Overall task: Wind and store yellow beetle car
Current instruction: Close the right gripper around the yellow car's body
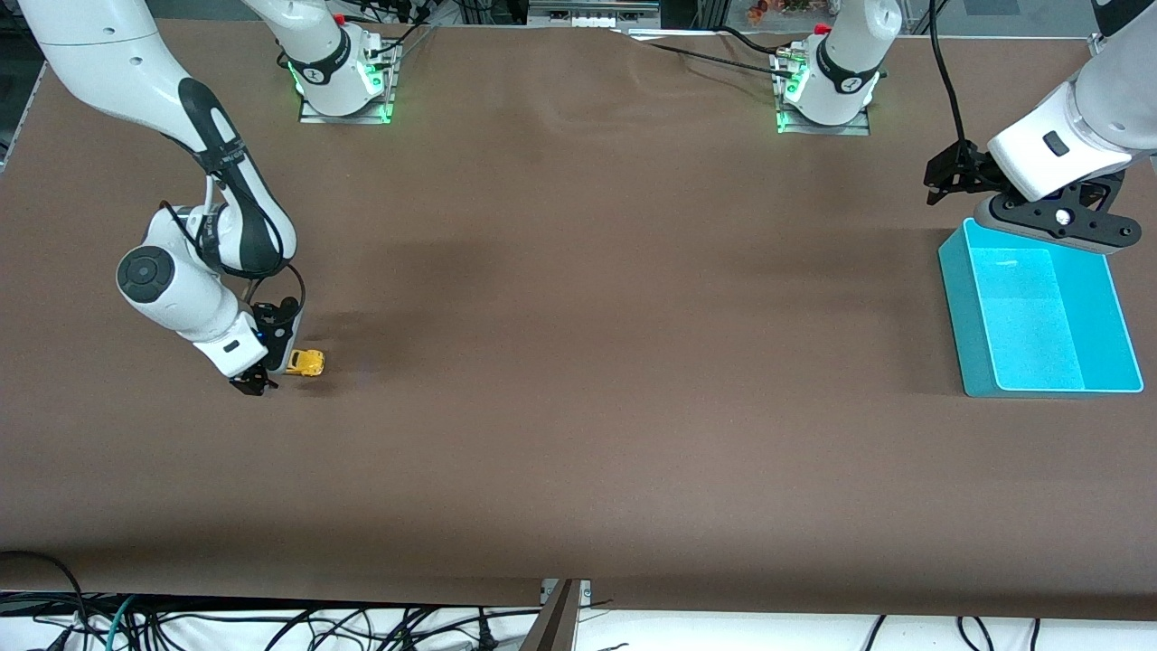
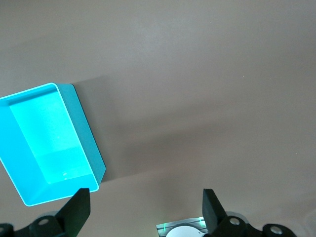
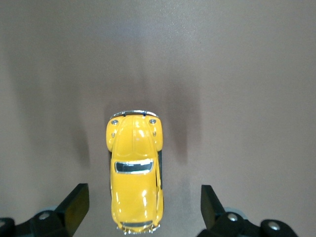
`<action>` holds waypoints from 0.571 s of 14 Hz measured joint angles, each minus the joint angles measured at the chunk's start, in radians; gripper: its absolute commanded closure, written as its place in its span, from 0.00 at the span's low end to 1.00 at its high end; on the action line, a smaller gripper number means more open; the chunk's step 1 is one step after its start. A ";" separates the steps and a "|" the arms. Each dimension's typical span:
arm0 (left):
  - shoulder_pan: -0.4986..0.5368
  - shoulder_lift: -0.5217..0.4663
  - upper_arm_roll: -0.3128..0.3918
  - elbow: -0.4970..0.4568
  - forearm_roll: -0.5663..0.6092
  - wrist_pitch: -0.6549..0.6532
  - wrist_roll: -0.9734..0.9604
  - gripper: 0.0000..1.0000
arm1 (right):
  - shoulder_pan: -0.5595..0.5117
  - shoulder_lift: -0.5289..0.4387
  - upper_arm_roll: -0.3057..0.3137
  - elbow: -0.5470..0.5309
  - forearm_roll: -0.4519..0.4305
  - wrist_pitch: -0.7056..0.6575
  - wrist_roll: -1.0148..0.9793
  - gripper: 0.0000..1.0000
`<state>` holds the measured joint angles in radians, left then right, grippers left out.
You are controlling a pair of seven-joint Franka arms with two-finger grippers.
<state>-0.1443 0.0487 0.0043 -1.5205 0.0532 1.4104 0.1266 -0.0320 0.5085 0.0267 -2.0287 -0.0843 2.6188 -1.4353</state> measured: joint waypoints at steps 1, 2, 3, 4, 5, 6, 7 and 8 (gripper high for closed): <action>0.000 0.000 0.000 0.000 0.000 0.000 0.000 0.00 | 0.000 0.005 0.001 -0.002 0.000 0.008 -0.001 0.03; 0.000 0.000 0.000 0.000 0.000 0.000 0.000 0.00 | 0.000 0.008 0.002 -0.003 0.000 0.010 -0.002 0.11; 0.000 0.000 0.000 0.000 0.000 0.000 0.000 0.00 | 0.000 0.008 0.003 -0.004 0.000 0.012 -0.002 0.18; 0.000 0.000 0.000 0.000 0.000 0.000 0.000 0.00 | 0.000 0.008 0.004 -0.004 0.000 0.013 -0.003 0.27; 0.000 0.000 0.000 0.000 0.000 0.000 0.000 0.00 | 0.000 0.008 0.004 -0.004 0.000 0.014 -0.006 0.32; 0.000 0.000 0.000 0.000 0.000 0.000 0.000 0.00 | 0.000 0.008 0.004 -0.004 0.000 0.014 -0.007 0.36; 0.000 0.000 -0.001 0.000 0.000 0.000 0.000 0.00 | 0.000 0.008 0.004 -0.004 0.000 0.014 -0.008 0.37; 0.000 0.000 -0.001 0.000 0.000 0.000 0.000 0.00 | 0.000 0.008 0.004 -0.004 0.000 0.015 -0.008 0.37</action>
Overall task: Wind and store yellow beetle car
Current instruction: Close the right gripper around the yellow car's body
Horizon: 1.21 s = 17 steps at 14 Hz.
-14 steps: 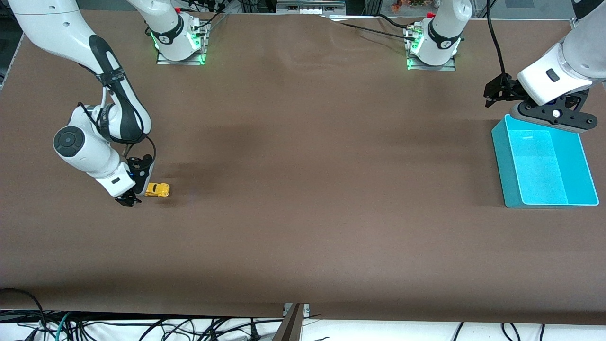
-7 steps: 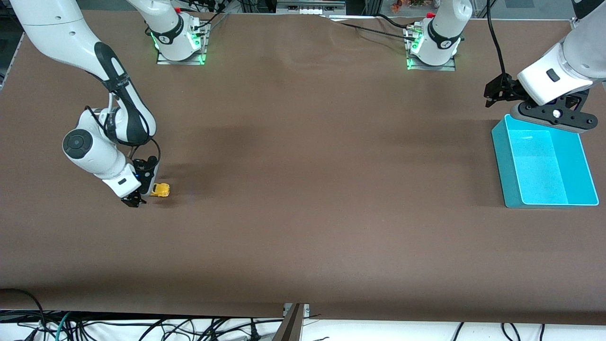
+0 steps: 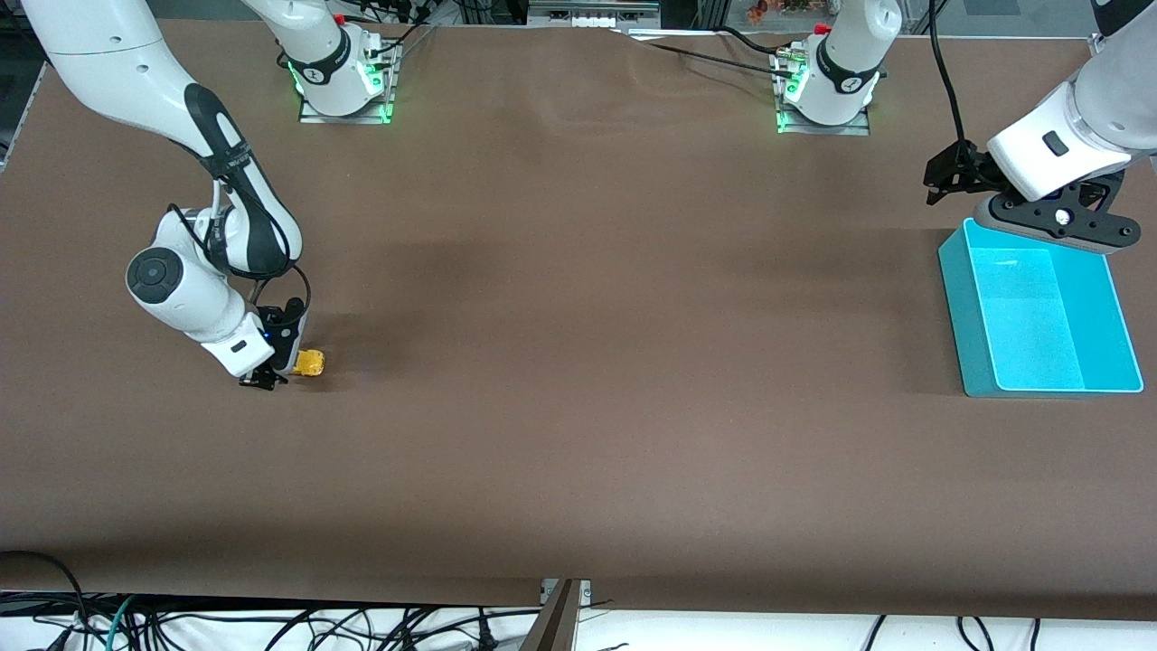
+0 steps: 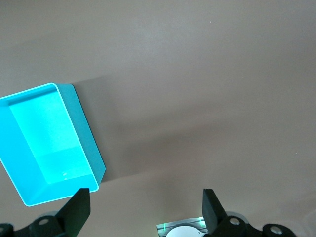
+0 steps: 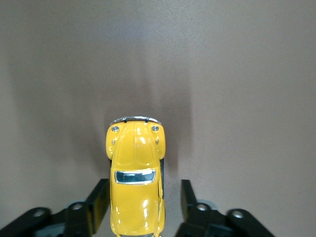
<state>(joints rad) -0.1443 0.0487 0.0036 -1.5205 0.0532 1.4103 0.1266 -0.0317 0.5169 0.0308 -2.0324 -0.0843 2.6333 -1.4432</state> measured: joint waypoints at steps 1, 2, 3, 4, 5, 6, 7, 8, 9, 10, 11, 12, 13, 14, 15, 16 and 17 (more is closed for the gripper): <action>0.000 0.000 0.000 0.000 0.000 0.000 0.000 0.00 | 0.000 0.000 0.000 0.000 0.000 0.000 0.000 0.37; 0.000 0.000 0.000 0.000 0.000 0.000 0.000 0.00 | 0.000 0.000 0.000 0.000 0.000 0.000 -0.001 0.37; 0.000 0.000 0.000 0.000 0.000 0.000 0.000 0.00 | 0.000 -0.001 0.000 0.000 0.000 0.000 -0.001 0.37; 0.000 0.000 0.000 0.000 0.000 0.000 0.000 0.00 | 0.000 -0.003 0.000 0.000 0.000 0.000 -0.001 0.35; 0.000 0.000 0.000 0.000 0.000 0.000 0.000 0.00 | 0.000 -0.005 0.000 0.000 0.000 0.000 -0.002 0.34; 0.000 0.000 0.000 0.000 0.000 0.000 0.000 0.00 | 0.000 -0.006 0.000 0.000 0.000 0.000 -0.002 0.34; 0.000 0.000 0.000 0.000 0.000 0.000 0.000 0.00 | 0.000 -0.006 0.001 0.000 0.000 0.000 -0.002 0.33; 0.000 0.000 0.000 0.000 0.000 0.000 0.000 0.00 | 0.000 -0.007 0.001 0.000 0.000 0.000 -0.002 0.30; 0.000 0.000 0.000 0.000 0.000 0.000 0.000 0.00 | 0.000 -0.007 0.001 0.000 0.000 0.000 -0.002 0.30; 0.000 0.000 0.000 0.000 0.000 0.000 0.000 0.00 | 0.000 -0.007 0.001 0.000 0.000 0.000 -0.003 0.31; 0.000 0.000 0.000 0.000 0.000 0.000 0.000 0.00 | 0.000 -0.007 0.001 0.000 0.000 0.000 -0.003 0.38; 0.000 0.000 0.000 0.000 0.000 0.000 0.000 0.00 | 0.000 -0.007 0.001 0.000 0.000 0.000 -0.003 0.48; 0.000 0.000 0.000 0.000 0.000 0.000 0.000 0.00 | 0.000 -0.007 0.001 0.000 0.000 0.000 -0.003 0.55; 0.000 0.000 0.000 0.000 0.000 0.000 0.000 0.00 | 0.000 -0.007 0.001 0.000 0.000 0.000 -0.003 0.56; 0.000 0.000 0.000 0.000 0.000 0.000 0.000 0.00 | 0.000 -0.007 0.002 0.000 0.000 0.000 -0.003 0.57; 0.000 0.000 0.000 0.000 0.000 0.000 0.000 0.00 | 0.000 -0.008 0.002 0.000 0.000 -0.001 -0.003 0.58; 0.000 0.000 0.000 0.000 0.000 0.000 0.000 0.00 | 0.000 -0.008 0.002 0.000 0.000 -0.001 -0.003 0.58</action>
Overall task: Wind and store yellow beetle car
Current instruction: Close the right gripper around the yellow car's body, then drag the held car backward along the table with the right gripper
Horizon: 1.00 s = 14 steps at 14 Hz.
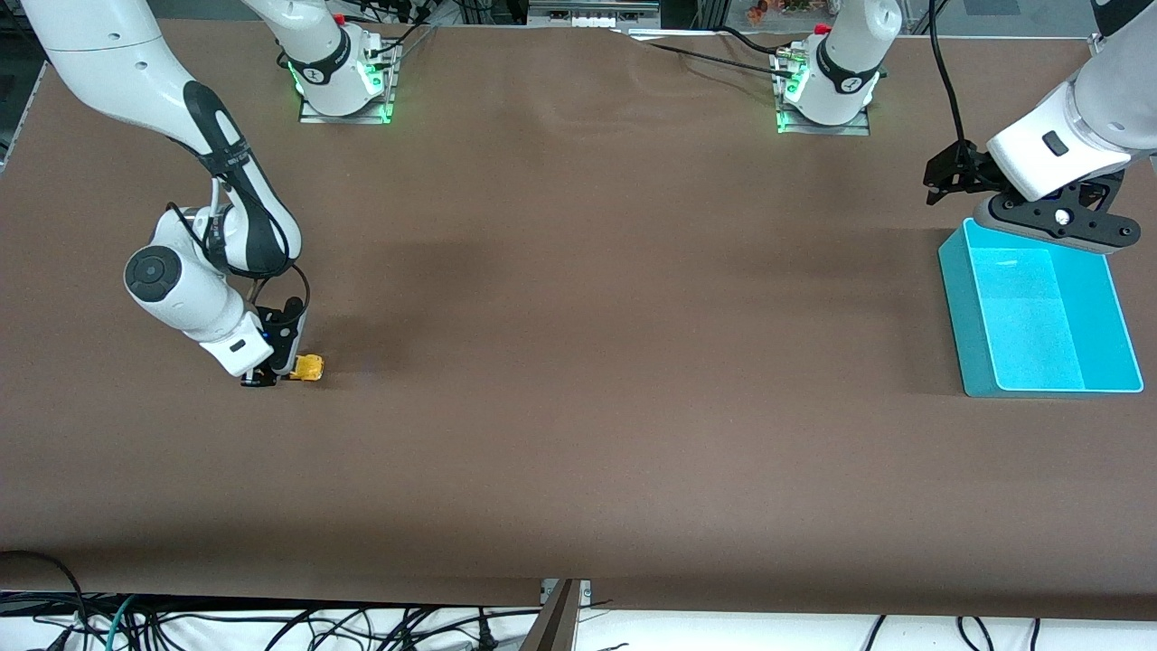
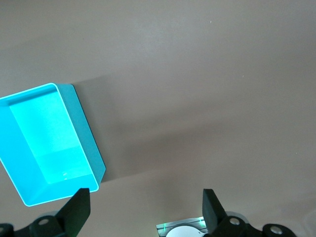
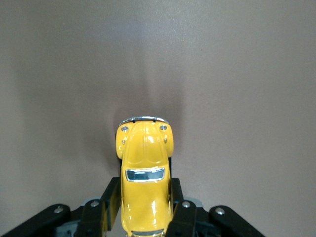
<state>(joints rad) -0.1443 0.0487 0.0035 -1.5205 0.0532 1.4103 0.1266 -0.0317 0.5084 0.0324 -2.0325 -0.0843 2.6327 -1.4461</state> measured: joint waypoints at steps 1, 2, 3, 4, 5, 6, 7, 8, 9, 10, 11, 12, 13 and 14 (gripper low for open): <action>0.000 0.000 0.000 0.000 0.000 0.000 0.000 0.00 | 0.000 -0.001 0.000 0.000 0.000 0.000 0.000 0.58; 0.000 0.000 0.000 0.000 0.000 0.000 0.000 0.00 | 0.000 -0.001 0.000 0.000 0.000 0.000 0.000 0.58; 0.000 0.000 0.000 0.000 0.000 0.000 0.000 0.00 | 0.000 -0.001 0.000 0.000 0.000 0.000 0.000 0.58; 0.000 0.000 0.000 0.000 0.000 0.000 0.000 0.00 | 0.000 -0.001 0.000 0.000 0.000 0.000 0.000 0.58; 0.000 0.000 0.000 0.000 0.000 0.000 0.000 0.00 | 0.000 -0.001 0.000 0.000 0.000 0.000 0.000 0.58; 0.000 0.000 0.000 0.000 0.000 0.000 0.000 0.00 | 0.000 -0.001 0.000 0.000 0.000 0.000 0.000 0.58; 0.000 0.000 0.000 0.000 0.000 0.000 0.000 0.00 | 0.000 -0.001 0.000 0.000 0.000 0.000 0.000 0.58; 0.000 0.000 0.000 0.000 0.000 0.000 0.000 0.00 | 0.000 -0.001 0.000 0.000 0.000 0.000 0.000 0.58; 0.000 0.000 0.000 0.000 0.000 0.000 0.000 0.00 | 0.000 -0.001 0.000 -0.001 0.000 0.000 0.000 0.58; 0.000 0.000 0.000 0.000 0.000 0.000 0.000 0.00 | -0.001 -0.001 0.000 -0.001 0.000 0.000 0.000 0.58; 0.000 0.000 0.000 0.000 0.000 0.000 0.000 0.00 | -0.002 -0.001 -0.001 -0.001 0.000 0.000 0.000 0.58; 0.000 0.000 0.000 0.000 0.000 0.000 0.000 0.00 | -0.004 -0.001 -0.002 -0.001 0.000 0.000 0.000 0.58; 0.000 0.000 0.000 0.000 0.000 0.000 0.000 0.00 | -0.008 -0.001 -0.003 -0.001 0.000 0.000 0.000 0.58; 0.000 0.000 0.000 0.000 0.000 0.000 0.000 0.00 | -0.014 -0.001 -0.004 -0.002 0.000 0.000 -0.001 0.58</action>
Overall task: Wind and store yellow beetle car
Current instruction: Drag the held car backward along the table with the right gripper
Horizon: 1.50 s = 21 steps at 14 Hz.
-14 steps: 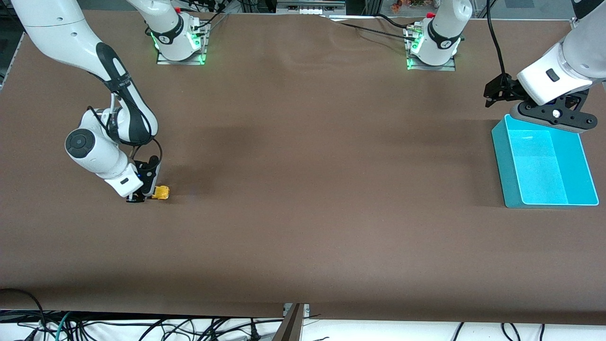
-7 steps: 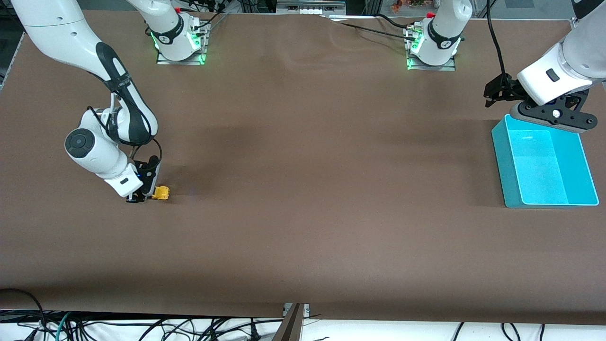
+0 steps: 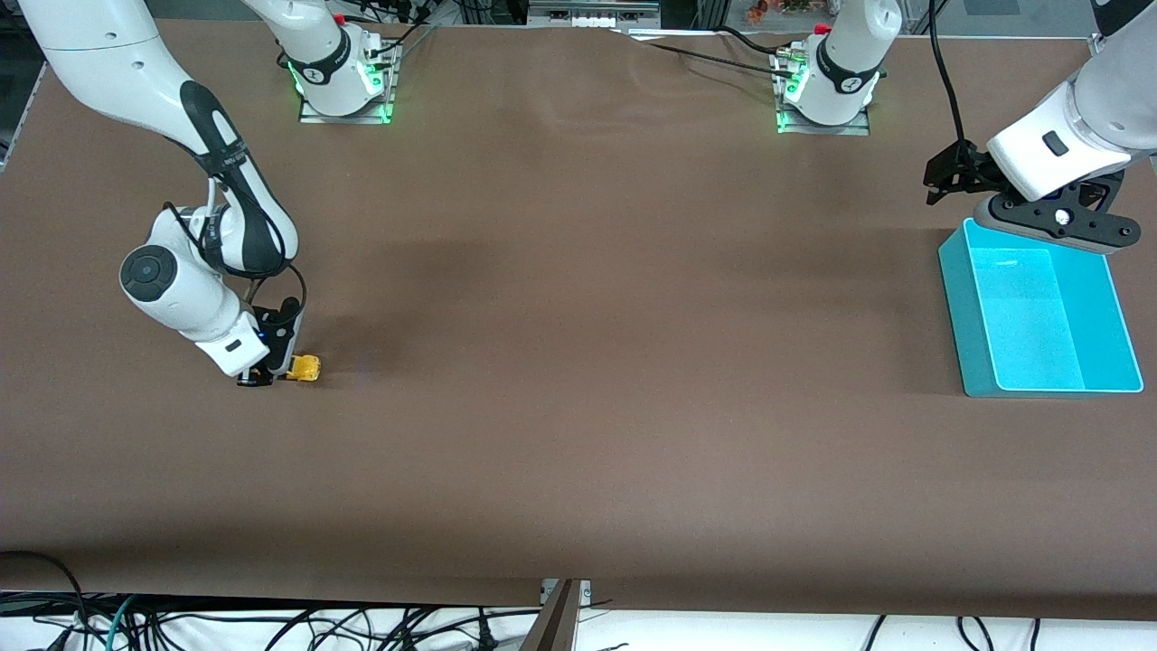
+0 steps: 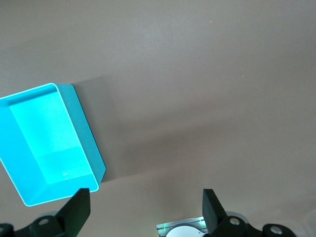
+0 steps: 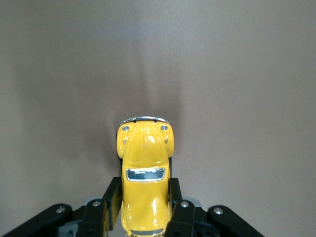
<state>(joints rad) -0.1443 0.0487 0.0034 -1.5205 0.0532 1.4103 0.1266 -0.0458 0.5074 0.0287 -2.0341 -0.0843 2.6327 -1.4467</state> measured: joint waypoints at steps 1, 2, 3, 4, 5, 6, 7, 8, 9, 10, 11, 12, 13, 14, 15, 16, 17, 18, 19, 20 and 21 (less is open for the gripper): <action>0.000 0.000 0.000 0.000 0.000 0.000 0.000 0.00 | -0.005 0.000 0.000 0.000 0.000 0.000 -0.003 0.58; 0.000 0.000 0.000 0.000 0.000 0.000 0.000 0.00 | -0.011 0.000 0.000 0.000 0.000 0.000 -0.007 0.58; 0.000 0.000 0.000 0.000 0.000 0.000 0.000 0.00 | -0.017 0.000 -0.001 -0.001 0.000 0.000 -0.012 0.58; 0.000 0.000 0.000 0.000 0.000 0.000 0.000 0.00 | -0.024 0.000 -0.001 -0.001 0.000 0.000 -0.020 0.58; 0.000 0.000 0.000 0.000 0.000 0.000 0.000 0.00 | -0.033 0.000 -0.001 -0.001 0.000 0.000 -0.029 0.58; 0.000 0.000 0.000 0.000 0.000 0.000 0.000 0.00 | -0.041 -0.001 -0.001 -0.001 0.000 0.000 -0.040 0.58; 0.000 0.000 0.000 0.000 0.000 0.000 0.000 0.00 | -0.049 -0.001 -0.001 -0.001 0.000 0.000 -0.053 0.58; 0.000 0.000 0.000 0.000 0.000 0.000 0.000 0.00 | -0.057 -0.001 -0.001 -0.001 0.000 0.000 -0.064 0.58; 0.000 0.000 0.000 0.000 0.000 0.000 0.000 0.00 | -0.065 -0.001 -0.001 -0.001 0.000 0.000 -0.073 0.58; 0.000 0.000 0.000 0.000 0.000 0.000 0.000 0.00 | -0.072 -0.001 -0.001 -0.001 0.000 0.000 -0.084 0.58; 0.000 0.000 0.000 0.000 0.000 0.000 0.000 0.00 | -0.078 -0.001 -0.001 -0.001 0.000 0.000 -0.095 0.58; 0.000 0.000 0.000 0.000 0.000 0.000 0.000 0.00 | -0.086 -0.001 -0.001 -0.001 0.000 0.000 -0.106 0.58; 0.000 0.000 0.000 0.000 0.000 0.000 0.000 0.00 | -0.094 -0.001 -0.001 -0.001 0.000 0.001 -0.116 0.58; 0.000 0.000 0.000 0.003 0.000 0.000 0.000 0.00 | -0.103 -0.001 -0.002 -0.001 0.000 0.001 -0.128 0.58; 0.000 0.000 0.000 0.008 0.000 -0.001 0.000 0.00 | -0.111 -0.001 -0.002 -0.001 0.000 0.002 -0.139 0.58; 0.000 -0.001 0.000 0.014 0.000 -0.003 0.000 0.00 | -0.118 -0.001 -0.002 -0.001 0.000 0.002 -0.149 0.58; 0.000 -0.001 0.000 0.019 0.000 -0.005 0.000 0.00 | -0.125 -0.001 -0.002 -0.001 0.000 0.002 -0.160 0.58; 0.000 -0.001 0.000 0.021 0.000 -0.008 0.000 0.00 | -0.132 0.000 -0.002 -0.001 0.000 0.003 -0.171 0.58; 0.000 -0.001 0.000 0.022 0.000 -0.009 0.000 0.00 | -0.139 0.000 -0.002 -0.001 0.000 0.005 -0.182 0.58; 0.000 -0.001 0.000 0.023 0.000 -0.010 0.000 0.00 | -0.145 0.000 -0.001 -0.001 0.000 0.005 -0.190 0.58; 0.000 -0.001 0.000 0.023 0.000 -0.010 0.000 0.00 | -0.152 0.000 -0.002 -0.001 0.000 0.006 -0.200 0.58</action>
<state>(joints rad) -0.1443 0.0480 0.0035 -1.4979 0.0532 1.4001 0.1266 -0.1977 0.5075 0.0272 -2.0354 -0.0842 2.6383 -1.6471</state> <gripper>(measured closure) 0.000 0.573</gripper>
